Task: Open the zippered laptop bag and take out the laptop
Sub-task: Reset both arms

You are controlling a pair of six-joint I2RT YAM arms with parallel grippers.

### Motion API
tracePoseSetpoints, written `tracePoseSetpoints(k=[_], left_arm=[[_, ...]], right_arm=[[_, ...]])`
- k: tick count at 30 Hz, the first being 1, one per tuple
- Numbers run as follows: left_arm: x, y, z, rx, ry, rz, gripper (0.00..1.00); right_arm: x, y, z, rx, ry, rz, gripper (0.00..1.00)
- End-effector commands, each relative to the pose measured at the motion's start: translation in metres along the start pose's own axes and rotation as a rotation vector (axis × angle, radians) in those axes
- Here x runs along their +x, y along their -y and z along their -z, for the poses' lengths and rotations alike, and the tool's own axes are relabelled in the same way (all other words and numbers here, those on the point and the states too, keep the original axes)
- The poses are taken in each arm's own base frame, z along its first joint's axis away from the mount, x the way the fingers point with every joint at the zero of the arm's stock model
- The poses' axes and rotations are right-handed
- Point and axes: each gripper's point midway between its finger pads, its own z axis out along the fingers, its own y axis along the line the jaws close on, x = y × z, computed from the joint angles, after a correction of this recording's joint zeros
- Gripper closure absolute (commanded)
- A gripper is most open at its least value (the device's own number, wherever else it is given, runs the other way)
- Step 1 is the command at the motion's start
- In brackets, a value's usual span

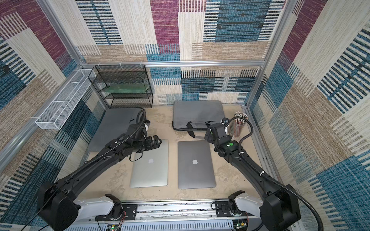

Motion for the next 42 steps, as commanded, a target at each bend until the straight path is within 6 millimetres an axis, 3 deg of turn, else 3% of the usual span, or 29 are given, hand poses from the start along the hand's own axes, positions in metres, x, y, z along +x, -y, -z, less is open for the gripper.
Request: tracePoseSetpoints(k=[1,8,13,20,29,35,42], left_arm=[[-0.035,-0.034,0.015,-0.167,0.232,-0.095,0.01],[-0.070,-0.077,0.047,-0.332,0.552,-0.147,0.01],[-0.081,-0.105,0.054,-0.421,0.677,-0.182,0.01],[-0.088,-0.144,0.042,-0.467,0.692,-0.220,0.01],[-0.081,-0.215,0.012,-0.480,0.623,-0.125,0.01],[-0.076,-0.227,-0.010,-0.424,0.593,-0.094,0.01],[-0.074,-0.223,-0.028,-0.372,0.562,-0.126,0.01]], right_arm=[[-0.012,0.023,0.009,0.075,0.118,-0.038,0.05],[-0.015,0.055,0.026,0.112,0.272,-0.033,0.05],[-0.010,0.061,0.022,0.131,0.303,0.021,0.05],[-0.004,0.058,0.005,0.159,0.286,0.093,0.05],[-0.016,0.072,0.008,0.110,0.448,0.098,0.05],[-0.019,0.082,0.007,0.079,0.500,0.092,0.05],[-0.019,0.091,-0.002,0.099,0.491,0.097,0.05]])
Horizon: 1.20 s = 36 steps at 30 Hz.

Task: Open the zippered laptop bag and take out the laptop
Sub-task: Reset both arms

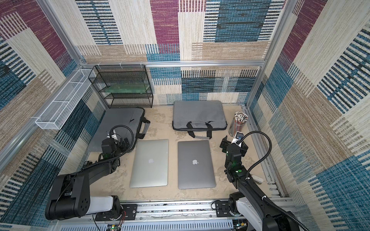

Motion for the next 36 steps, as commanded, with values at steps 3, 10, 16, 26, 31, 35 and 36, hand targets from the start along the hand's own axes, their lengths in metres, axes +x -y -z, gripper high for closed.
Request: tracePoseSetpoints(k=[3,10,16,26,31,35,36], left_arm=[[-0.009,0.023,-0.008,0.125,0.047,-0.034,0.01],[0.007,0.055,-0.017,0.286,0.005,-0.130,0.01],[0.006,0.056,-0.018,0.285,0.030,-0.132,0.01],[0.006,0.056,-0.016,0.287,0.027,-0.132,0.01],[0.006,0.056,-0.016,0.286,0.027,-0.132,0.01],[0.007,0.056,-0.017,0.286,0.025,-0.132,0.01],[0.006,0.056,-0.016,0.286,0.027,-0.132,0.01]], right_arm=[[-0.010,0.002,-0.002,-0.010,0.054,-0.023,0.05],[-0.012,0.020,-0.002,0.007,0.097,-0.086,0.05],[-0.019,0.024,-0.003,-0.021,0.154,-0.093,0.05],[-0.007,0.029,-0.016,-0.038,0.168,-0.060,0.05],[-0.005,0.043,-0.020,-0.026,0.175,-0.097,0.05],[-0.006,0.048,-0.023,-0.018,0.185,-0.119,0.05],[-0.006,0.047,-0.024,-0.022,0.183,-0.120,0.05]])
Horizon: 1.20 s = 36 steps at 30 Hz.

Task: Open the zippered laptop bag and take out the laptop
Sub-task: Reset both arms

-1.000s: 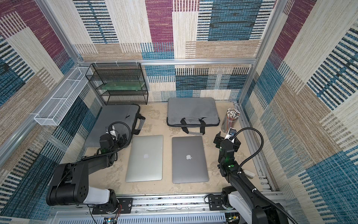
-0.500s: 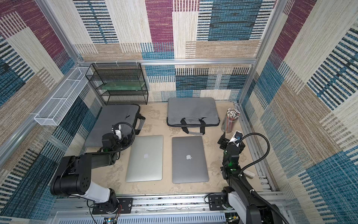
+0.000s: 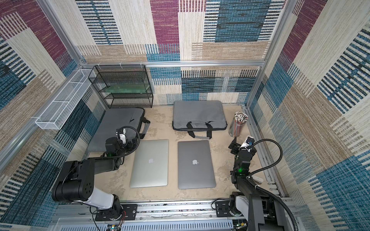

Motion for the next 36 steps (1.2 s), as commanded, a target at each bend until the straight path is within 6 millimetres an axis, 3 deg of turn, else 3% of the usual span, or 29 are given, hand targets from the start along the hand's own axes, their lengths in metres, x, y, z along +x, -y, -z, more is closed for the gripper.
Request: tracePoseSetpoints(k=[1,18,36], left_arm=[[-0.006,0.002,0.000,0.012,0.022,-0.026,0.01],[-0.006,0.002,0.000,0.011,0.021,-0.026,0.01],[-0.006,0.002,0.000,0.011,0.022,-0.026,0.01]], right_arm=[[-0.015,-0.008,-0.003,-0.044,0.057,-0.033,0.05],[0.003,-0.038,-0.032,-0.101,-0.002,-0.032,0.05],[0.013,-0.053,-0.030,-0.143,0.027,0.028,0.05]])
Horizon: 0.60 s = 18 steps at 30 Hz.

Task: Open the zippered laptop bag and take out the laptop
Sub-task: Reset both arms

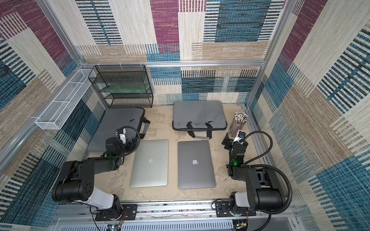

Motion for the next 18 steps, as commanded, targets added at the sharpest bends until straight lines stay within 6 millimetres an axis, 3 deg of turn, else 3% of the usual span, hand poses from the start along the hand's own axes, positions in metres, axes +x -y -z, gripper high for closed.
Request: tracePoseSetpoints(k=[1,5,12,18], left_arm=[[-0.006,0.002,0.000,0.011,0.021,-0.026,0.01],[-0.006,0.002,0.000,0.011,0.021,-0.026,0.01],[-0.006,0.002,0.000,0.011,0.022,-0.026,0.01],[-0.007,0.002,0.000,0.011,0.023,-0.026,0.01]], right_arm=[[-0.011,-0.006,0.000,-0.013,0.079,0.023,0.05],[-0.003,-0.021,-0.015,-0.051,-0.004,0.076,0.05],[-0.001,-0.025,-0.016,-0.091,-0.013,0.077,0.05],[0.003,-0.046,-0.014,-0.254,-0.035,0.123,0.05]])
